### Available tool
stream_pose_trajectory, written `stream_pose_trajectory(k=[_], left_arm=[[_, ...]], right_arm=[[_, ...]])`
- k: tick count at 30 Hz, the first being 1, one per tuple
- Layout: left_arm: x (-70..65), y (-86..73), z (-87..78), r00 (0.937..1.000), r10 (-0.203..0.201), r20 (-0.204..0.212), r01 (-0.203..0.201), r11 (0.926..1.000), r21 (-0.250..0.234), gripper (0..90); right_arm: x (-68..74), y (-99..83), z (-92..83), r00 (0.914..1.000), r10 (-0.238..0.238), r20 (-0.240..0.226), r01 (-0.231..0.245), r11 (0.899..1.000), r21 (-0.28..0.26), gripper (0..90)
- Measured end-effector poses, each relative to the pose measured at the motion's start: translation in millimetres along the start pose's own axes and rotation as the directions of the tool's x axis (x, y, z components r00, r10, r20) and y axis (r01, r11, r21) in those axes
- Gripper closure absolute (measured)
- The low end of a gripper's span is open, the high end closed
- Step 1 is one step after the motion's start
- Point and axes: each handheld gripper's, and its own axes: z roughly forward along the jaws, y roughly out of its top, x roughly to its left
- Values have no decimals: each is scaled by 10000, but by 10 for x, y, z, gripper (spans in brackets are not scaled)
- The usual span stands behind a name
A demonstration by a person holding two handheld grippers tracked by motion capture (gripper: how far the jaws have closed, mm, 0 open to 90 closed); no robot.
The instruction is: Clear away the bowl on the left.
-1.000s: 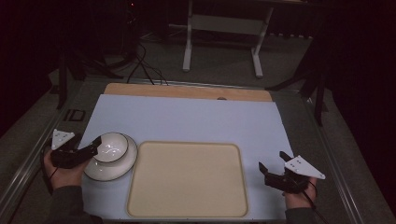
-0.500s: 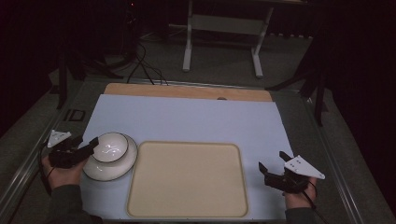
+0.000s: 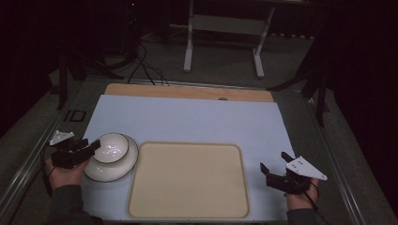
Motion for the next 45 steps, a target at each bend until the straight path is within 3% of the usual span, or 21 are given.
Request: stream_pose_trajectory(k=[2,7,13,32,45], left_arm=[[24,-8,13,9998,-176,-83,177,9998,115,474],[43,-24,52,9992,-217,-324,234,9983,529,496],[52,-31,102,9992,-204,-331,231,9961,847,524],[2,-41,221,9996,-279,94,256,9811,1918,634],[33,-35,227,9948,-952,371,841,9692,2315,745]], right_arm=[[1,0,1,10000,7,9,-7,10000,13,135],[2,1,-1,10000,-5,9,5,10000,-13,135],[2,2,-2,10000,-25,31,25,10000,-39,135],[3,1,-2,10000,-33,32,34,10000,-42,135],[4,2,0,10000,-19,7,19,10000,-18,136]])
